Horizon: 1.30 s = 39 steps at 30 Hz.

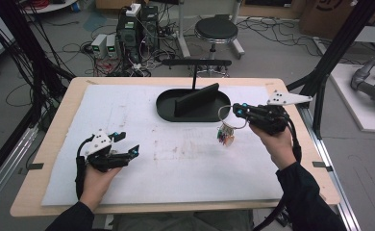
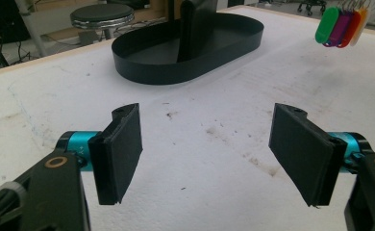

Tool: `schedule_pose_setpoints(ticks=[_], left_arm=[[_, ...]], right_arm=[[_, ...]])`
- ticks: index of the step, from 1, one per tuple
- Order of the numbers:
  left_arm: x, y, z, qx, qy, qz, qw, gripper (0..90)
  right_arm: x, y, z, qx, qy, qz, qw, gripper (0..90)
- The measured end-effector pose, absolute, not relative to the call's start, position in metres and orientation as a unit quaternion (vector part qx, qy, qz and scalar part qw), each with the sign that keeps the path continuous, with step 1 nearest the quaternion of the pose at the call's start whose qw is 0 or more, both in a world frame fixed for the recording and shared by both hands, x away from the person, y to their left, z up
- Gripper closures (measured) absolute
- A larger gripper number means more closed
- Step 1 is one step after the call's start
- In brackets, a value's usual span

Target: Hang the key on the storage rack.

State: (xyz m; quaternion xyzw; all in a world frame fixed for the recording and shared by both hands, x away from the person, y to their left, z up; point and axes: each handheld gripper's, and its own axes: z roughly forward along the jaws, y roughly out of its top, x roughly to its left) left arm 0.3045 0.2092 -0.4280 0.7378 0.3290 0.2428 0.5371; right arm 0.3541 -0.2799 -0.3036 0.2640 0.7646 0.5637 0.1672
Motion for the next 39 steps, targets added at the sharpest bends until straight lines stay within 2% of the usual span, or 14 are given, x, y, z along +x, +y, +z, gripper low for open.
schedule_pose_setpoints(ticks=[17,39], left_arm=[[0.302,0.214,-0.429,0.735,0.333,0.246,0.537,27.2],[0.299,0.222,-0.432,0.732,0.344,0.250,0.532,27.3]], right_arm=[[0.387,-0.276,-0.276,0.250,0.752,0.572,0.211,87.7],[0.430,-0.268,-0.275,0.270,0.744,0.563,0.237,87.7]])
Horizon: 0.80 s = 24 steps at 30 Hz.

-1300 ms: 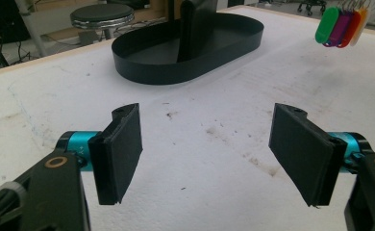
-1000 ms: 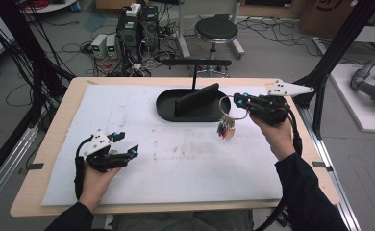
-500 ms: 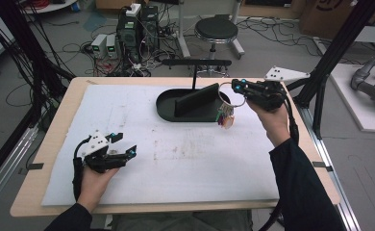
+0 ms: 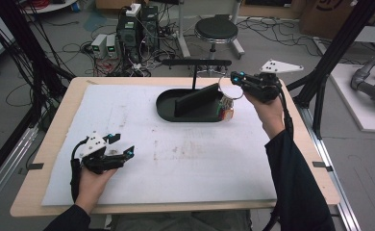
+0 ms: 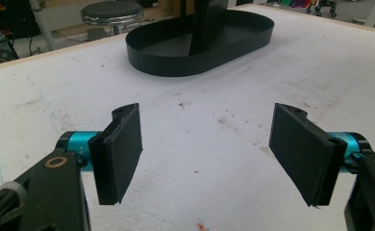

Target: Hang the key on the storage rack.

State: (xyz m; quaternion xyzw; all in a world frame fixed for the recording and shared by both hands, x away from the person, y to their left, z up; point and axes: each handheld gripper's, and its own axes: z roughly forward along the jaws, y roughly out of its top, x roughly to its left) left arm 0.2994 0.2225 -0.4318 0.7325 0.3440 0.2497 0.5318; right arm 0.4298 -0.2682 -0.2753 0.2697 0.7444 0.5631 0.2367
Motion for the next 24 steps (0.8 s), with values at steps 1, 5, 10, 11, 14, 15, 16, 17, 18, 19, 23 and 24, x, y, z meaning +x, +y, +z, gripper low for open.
schedule_pose_setpoints(ticks=[1,5,10,11,14,15,16,17,18,19,23,24], left_arm=[[0.299,0.223,-0.432,0.732,0.345,0.250,0.532,27.2],[0.298,0.225,-0.432,0.732,0.346,0.250,0.531,27.2],[0.297,0.227,-0.433,0.730,0.349,0.251,0.532,27.2],[0.296,0.227,-0.433,0.730,0.348,0.251,0.531,27.2],[0.295,0.227,-0.433,0.729,0.350,0.252,0.532,27.3],[0.295,0.228,-0.433,0.729,0.350,0.252,0.531,27.3],[0.295,0.228,-0.433,0.730,0.349,0.252,0.531,27.2],[0.295,0.228,-0.433,0.730,0.350,0.251,0.530,27.2],[0.295,0.228,-0.433,0.730,0.350,0.251,0.531,27.2],[0.295,0.229,-0.433,0.730,0.350,0.251,0.531,27.2],[0.294,0.229,-0.434,0.730,0.352,0.250,0.530,27.3],[0.294,0.229,-0.434,0.730,0.352,0.250,0.530,27.2]], right_arm=[[0.432,-0.268,-0.276,0.271,0.745,0.562,0.235,87.7],[0.441,-0.263,-0.274,0.276,0.744,0.558,0.243,87.7],[0.451,-0.259,-0.276,0.285,0.743,0.551,0.252,87.7],[0.453,-0.260,-0.276,0.288,0.742,0.550,0.252,87.7],[0.458,-0.260,-0.278,0.293,0.740,0.549,0.254,87.7],[0.460,-0.261,-0.278,0.295,0.740,0.548,0.254,87.7],[0.463,-0.261,-0.280,0.300,0.740,0.547,0.254,87.7],[0.463,-0.261,-0.280,0.300,0.740,0.547,0.254,87.7],[0.465,-0.261,-0.281,0.302,0.739,0.545,0.255,87.7],[0.467,-0.261,-0.282,0.305,0.739,0.545,0.253,87.7],[0.475,-0.261,-0.284,0.311,0.740,0.537,0.258,87.7],[0.477,-0.260,-0.284,0.311,0.740,0.537,0.258,87.7]])
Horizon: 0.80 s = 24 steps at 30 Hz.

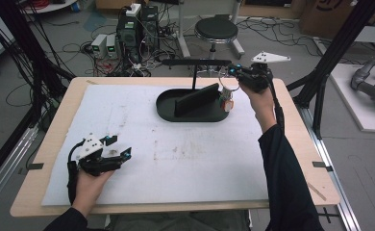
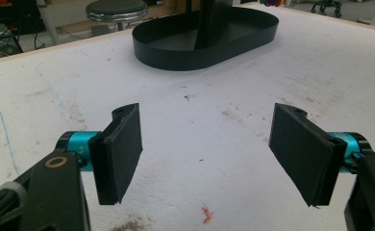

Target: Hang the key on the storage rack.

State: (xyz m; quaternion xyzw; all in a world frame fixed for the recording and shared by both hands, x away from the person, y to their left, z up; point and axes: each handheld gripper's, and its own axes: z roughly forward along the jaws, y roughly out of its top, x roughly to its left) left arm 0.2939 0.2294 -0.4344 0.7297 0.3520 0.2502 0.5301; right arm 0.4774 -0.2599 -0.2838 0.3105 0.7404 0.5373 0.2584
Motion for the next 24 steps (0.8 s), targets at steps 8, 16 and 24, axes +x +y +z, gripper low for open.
schedule_pose_setpoints(ticks=[8,16,24], left_arm=[[0.291,0.231,-0.435,0.731,0.352,0.251,0.528,27.3],[0.290,0.232,-0.438,0.736,0.353,0.249,0.522,27.2],[0.287,0.232,-0.437,0.736,0.349,0.253,0.522,27.4]], right_arm=[[0.491,-0.254,-0.288,0.322,0.738,0.536,0.254,87.7],[0.502,-0.254,-0.298,0.336,0.733,0.536,0.250,87.7],[0.514,-0.258,-0.309,0.360,0.719,0.539,0.250,87.7]])
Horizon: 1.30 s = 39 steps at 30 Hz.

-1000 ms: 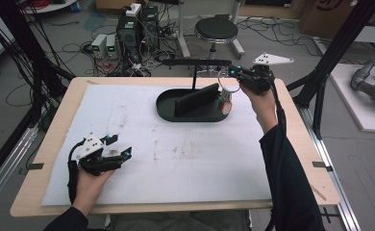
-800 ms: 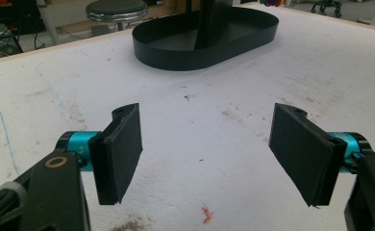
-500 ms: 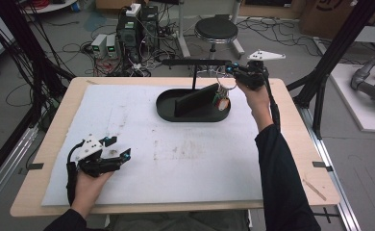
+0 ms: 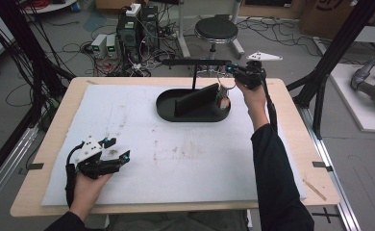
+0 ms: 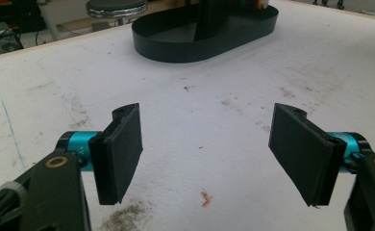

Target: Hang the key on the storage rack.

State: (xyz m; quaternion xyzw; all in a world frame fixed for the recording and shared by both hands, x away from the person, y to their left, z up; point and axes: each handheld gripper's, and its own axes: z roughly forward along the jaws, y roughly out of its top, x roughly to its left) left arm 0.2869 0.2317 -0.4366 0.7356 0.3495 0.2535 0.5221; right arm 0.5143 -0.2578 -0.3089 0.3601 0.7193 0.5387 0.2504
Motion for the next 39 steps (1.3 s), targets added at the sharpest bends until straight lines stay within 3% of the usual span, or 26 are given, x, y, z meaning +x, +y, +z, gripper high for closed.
schedule_pose_setpoints(ticks=[31,39], left_arm=[[0.280,0.234,-0.439,0.741,0.346,0.252,0.517,27.6],[0.280,0.233,-0.439,0.742,0.345,0.250,0.518,27.6]], right_arm=[[0.529,-0.266,-0.324,0.396,0.703,0.538,0.244,87.1],[0.529,-0.268,-0.324,0.404,0.704,0.529,0.248,83.3]])
